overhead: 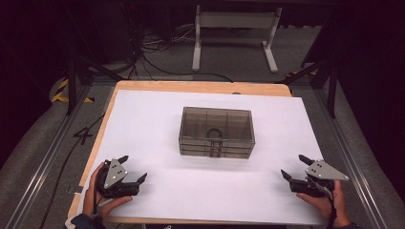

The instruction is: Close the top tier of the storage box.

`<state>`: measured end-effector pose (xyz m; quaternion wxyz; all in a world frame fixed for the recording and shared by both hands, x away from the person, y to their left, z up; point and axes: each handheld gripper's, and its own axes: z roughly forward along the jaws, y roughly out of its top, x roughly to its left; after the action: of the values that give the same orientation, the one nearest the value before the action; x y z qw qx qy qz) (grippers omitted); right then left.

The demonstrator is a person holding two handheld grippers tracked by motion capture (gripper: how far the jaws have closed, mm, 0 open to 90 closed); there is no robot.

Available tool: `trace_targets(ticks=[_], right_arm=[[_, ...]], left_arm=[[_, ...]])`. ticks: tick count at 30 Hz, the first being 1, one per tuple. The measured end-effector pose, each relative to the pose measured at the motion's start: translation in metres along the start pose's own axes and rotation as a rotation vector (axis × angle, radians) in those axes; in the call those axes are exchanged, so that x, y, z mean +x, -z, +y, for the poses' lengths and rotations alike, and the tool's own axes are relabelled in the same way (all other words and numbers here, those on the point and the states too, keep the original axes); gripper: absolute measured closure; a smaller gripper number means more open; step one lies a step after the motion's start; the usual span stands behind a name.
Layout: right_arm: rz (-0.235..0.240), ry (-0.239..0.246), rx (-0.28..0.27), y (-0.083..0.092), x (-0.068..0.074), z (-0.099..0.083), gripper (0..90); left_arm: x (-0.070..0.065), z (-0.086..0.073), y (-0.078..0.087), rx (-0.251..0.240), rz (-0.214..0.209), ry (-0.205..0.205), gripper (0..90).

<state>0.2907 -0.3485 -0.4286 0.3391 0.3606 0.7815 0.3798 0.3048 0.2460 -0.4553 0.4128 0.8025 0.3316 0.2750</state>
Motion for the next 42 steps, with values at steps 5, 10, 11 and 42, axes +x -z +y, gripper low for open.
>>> trace_targets(ticks=[5,10,11,42], right_arm=[[-0.016,-0.012,0.011,0.004,-0.002,-0.006,18.9],[-0.033,-0.051,0.012,0.008,-0.008,-0.013,17.5],[-0.039,-0.060,0.018,0.009,-0.008,-0.014,17.3],[-0.093,-0.140,-0.008,0.023,-0.019,-0.039,10.2]], left_arm=[[0.004,-0.005,0.005,0.002,0.004,0.012,12.7],[0.009,-0.011,0.010,0.001,0.010,0.022,11.9],[0.010,-0.012,0.011,0.001,0.010,0.025,11.5],[0.023,-0.024,0.023,-0.080,0.010,0.159,10.4]])
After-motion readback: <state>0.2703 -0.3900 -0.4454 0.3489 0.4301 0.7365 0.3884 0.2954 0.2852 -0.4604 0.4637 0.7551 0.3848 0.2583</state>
